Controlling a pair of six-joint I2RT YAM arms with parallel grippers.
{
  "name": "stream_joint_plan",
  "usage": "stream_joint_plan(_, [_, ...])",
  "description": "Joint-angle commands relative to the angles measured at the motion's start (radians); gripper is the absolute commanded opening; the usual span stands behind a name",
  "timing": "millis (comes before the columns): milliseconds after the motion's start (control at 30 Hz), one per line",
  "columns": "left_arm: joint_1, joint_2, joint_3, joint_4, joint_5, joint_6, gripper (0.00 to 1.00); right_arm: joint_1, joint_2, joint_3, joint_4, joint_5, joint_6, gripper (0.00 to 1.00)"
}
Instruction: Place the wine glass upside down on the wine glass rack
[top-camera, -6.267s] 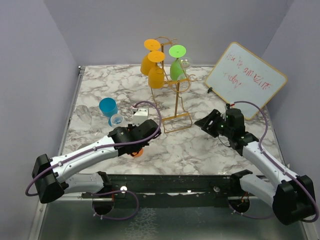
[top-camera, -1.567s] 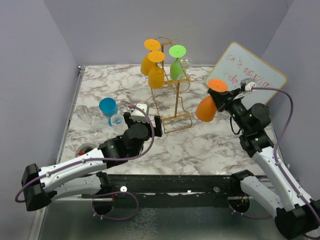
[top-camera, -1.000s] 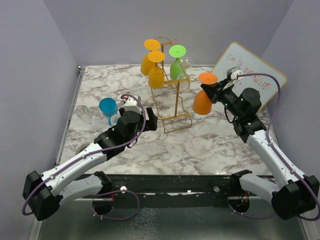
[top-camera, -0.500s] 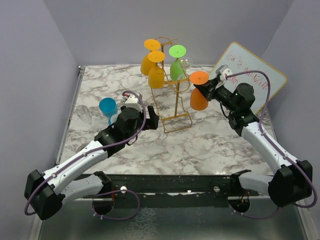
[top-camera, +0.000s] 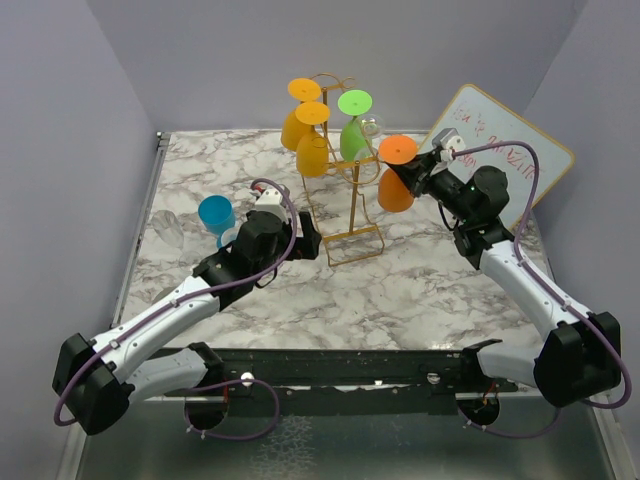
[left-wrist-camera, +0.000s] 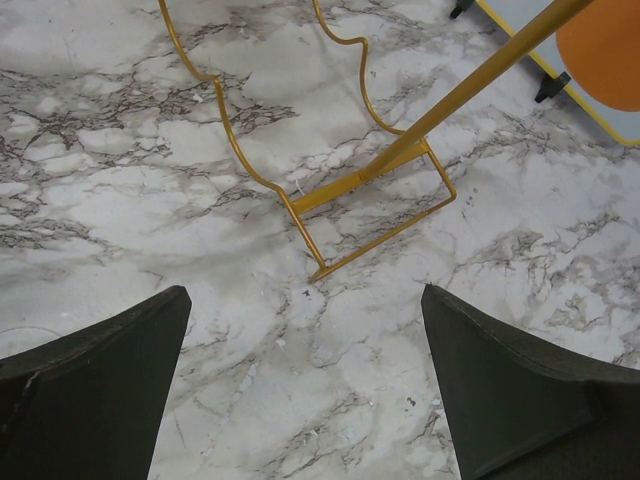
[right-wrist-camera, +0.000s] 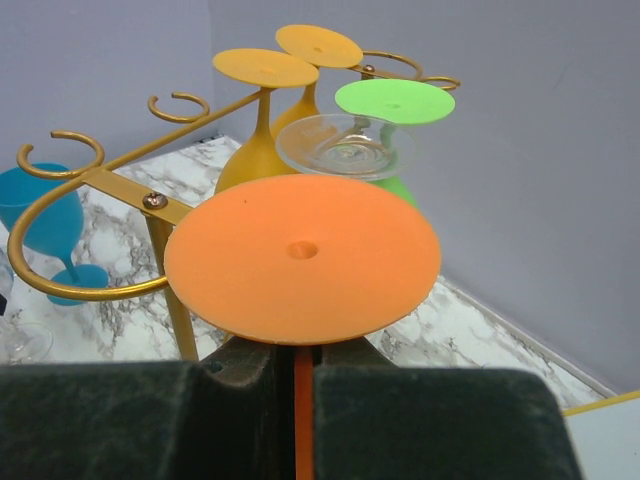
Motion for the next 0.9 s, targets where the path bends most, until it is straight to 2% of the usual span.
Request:
stream_joint_plan(0, [0.009,0.008,0.033,-0.014,0.033,0.008,0.99,0.001,0.011,-0.012,0.046,-0.017,-0.012,0.0])
stream_joint_plan(633, [0.016,0.008,0.029,-0.015,0.037,0.001,0.99,0.001,0.082,0.012,0.049,-0.163,0.005,0.01])
stream_joint_plan(867, [0.019,0.0,0.034,-0.017,0.033,0.007,0.99,0.001,0.082,0.013,0.027,-0.202,0.012,0.05])
